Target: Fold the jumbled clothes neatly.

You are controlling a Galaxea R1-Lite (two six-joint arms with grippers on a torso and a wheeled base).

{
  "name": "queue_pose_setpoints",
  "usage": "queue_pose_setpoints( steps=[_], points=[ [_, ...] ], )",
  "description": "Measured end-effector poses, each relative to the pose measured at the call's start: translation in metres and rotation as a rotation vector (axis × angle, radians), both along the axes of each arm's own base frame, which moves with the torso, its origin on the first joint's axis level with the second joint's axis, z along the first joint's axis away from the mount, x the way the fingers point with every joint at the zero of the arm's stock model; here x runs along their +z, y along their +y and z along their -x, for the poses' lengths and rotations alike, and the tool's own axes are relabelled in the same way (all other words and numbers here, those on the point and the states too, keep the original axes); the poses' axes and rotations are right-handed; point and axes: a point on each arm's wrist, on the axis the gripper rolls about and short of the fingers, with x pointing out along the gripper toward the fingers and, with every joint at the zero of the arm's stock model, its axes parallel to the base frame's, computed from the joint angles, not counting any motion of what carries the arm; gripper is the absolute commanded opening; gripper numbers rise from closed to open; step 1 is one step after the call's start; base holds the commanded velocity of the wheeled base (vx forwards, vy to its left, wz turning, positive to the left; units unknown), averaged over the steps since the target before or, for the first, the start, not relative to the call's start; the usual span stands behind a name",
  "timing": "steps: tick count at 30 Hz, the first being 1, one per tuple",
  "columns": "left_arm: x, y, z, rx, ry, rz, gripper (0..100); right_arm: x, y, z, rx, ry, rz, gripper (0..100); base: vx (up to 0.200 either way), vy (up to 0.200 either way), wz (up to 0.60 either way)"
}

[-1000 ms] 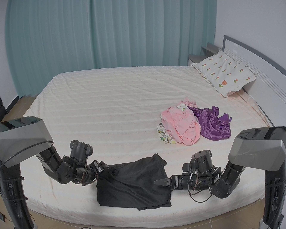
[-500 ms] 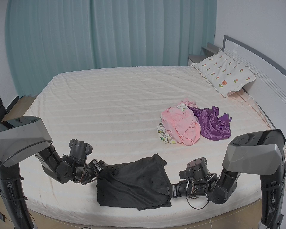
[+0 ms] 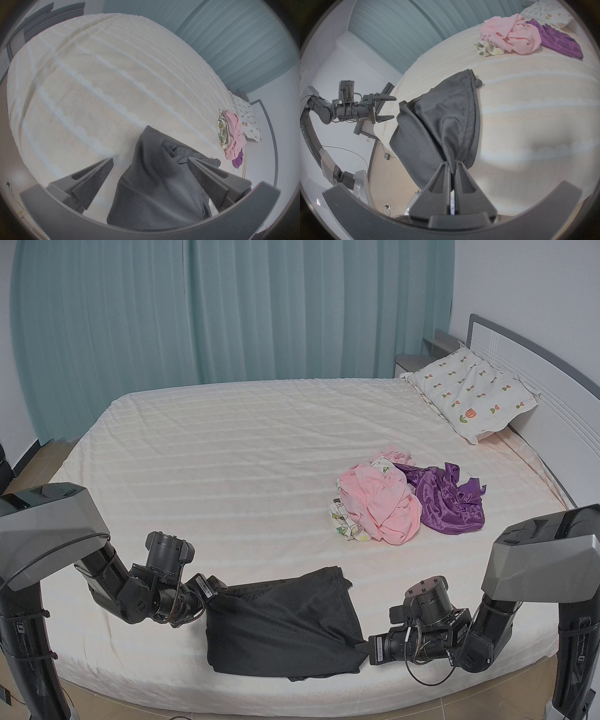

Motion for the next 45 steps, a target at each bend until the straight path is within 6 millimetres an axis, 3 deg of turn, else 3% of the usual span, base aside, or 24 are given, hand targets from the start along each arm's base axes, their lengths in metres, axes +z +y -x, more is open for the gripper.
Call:
queue_pose_setpoints(
  steps=[6,7,18,27,38,39,45],
  points=[
    [-0.003,-0.004,0.006,-0.023,0.02,-0.01,100,0.002,-0.008,0.005,0.025,-0.006,0.022,0,0.0,0.0,0.0],
    [-0.004,-0.006,0.008,-0.029,0.023,-0.011,100,0.002,-0.008,0.005,0.028,-0.008,0.024,100,0.0,0.0,0.0],
    [0.0,-0.011,0.001,-0.034,-0.01,-0.001,100,0.006,-0.008,-0.001,0.013,-0.032,-0.009,100,0.0,0.0,0.0],
    [-0.008,-0.014,-0.018,0.008,-0.038,-0.044,100,0.014,-0.007,-0.044,-0.131,-0.071,-0.129,100,0.0,0.0,0.0],
    [-0.022,-0.015,-0.027,0.03,-0.034,-0.073,100,0.016,0.008,-0.124,-0.266,-0.139,-0.215,100,0.0,0.0,0.0],
    [-0.023,-0.015,-0.028,0.031,-0.033,-0.074,0,0.015,0.009,-0.131,-0.272,-0.134,-0.211,100,0.0,0.0,0.0],
    [-0.026,-0.016,-0.03,0.036,-0.038,-0.077,0,0.002,0.018,-0.152,-0.266,-0.084,-0.152,100,0.0,0.0,0.0]
  ],
)
